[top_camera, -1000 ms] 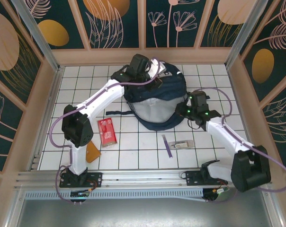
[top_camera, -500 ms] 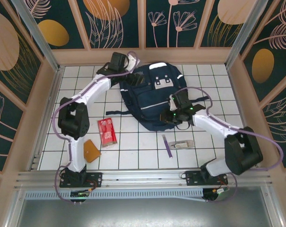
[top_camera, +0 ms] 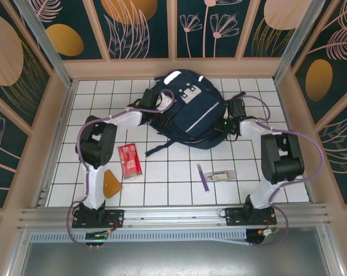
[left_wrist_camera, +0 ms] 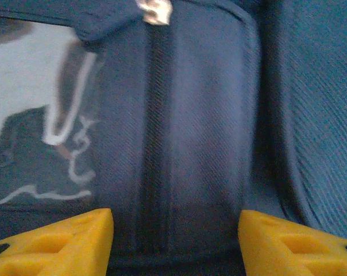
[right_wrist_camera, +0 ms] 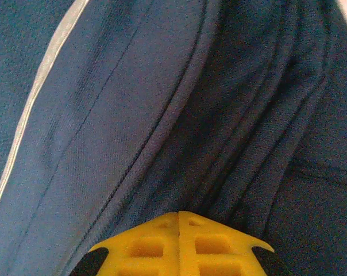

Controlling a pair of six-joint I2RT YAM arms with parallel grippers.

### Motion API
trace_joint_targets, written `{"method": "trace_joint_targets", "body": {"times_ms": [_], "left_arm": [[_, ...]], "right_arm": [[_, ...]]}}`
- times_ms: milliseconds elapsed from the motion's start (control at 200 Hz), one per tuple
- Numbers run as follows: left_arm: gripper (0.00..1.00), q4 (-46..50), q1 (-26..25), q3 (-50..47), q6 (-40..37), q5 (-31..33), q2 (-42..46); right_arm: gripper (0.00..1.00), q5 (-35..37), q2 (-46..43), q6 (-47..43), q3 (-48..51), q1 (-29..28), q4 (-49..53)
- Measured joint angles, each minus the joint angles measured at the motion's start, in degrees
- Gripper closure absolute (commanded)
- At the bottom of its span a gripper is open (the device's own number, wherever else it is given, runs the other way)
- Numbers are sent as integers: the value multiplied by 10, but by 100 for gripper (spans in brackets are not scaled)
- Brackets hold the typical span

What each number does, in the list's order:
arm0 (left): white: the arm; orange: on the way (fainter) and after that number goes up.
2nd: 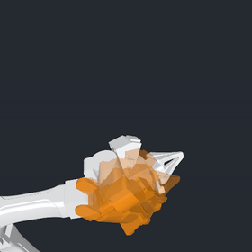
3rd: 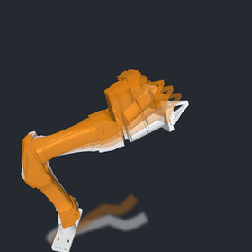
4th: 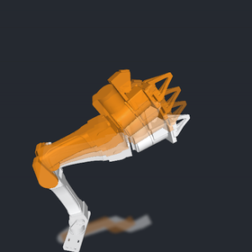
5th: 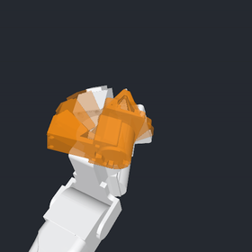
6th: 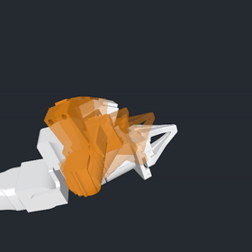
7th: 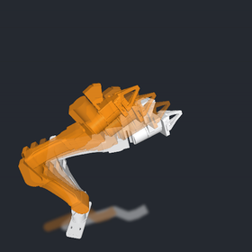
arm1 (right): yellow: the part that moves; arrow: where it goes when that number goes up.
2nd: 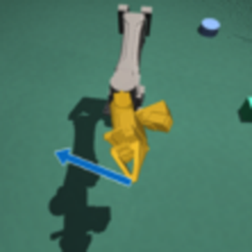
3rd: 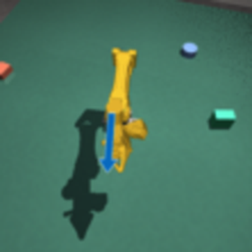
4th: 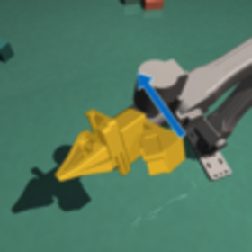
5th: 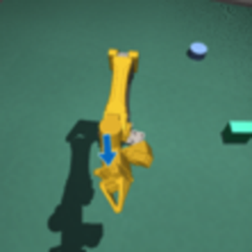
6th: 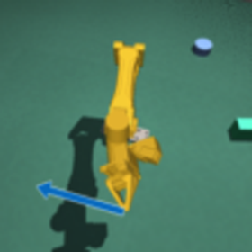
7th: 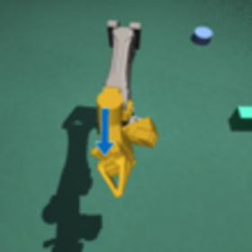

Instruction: Pack the student bag

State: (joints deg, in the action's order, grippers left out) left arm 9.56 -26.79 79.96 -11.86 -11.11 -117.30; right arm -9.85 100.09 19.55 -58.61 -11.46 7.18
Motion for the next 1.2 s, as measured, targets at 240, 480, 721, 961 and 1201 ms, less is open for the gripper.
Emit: {"method": "trace_joint_targets", "body": {"times_ms": [240, 480, 721, 961, 1201], "left_arm": [[42, 64, -35, -91, -102, -30, 88], [32, 56, -55, -171, -292, 23, 171], [31, 9, -52, -195, -392, 73, 165], [31, -38, -56, -216, -398, 71, 148], [28, -86, -56, -256, -422, 43, 155]], "right_arm": [[82, -7, 90, -12, -111, 2, -31], [74, -40, 40, -8, -93, 2, -26], [71, -64, -159, -8, 49, -4, -4], [69, -92, -204, 27, 107, -71, 3], [69, -131, -163, 90, 136, -157, -53]]}}
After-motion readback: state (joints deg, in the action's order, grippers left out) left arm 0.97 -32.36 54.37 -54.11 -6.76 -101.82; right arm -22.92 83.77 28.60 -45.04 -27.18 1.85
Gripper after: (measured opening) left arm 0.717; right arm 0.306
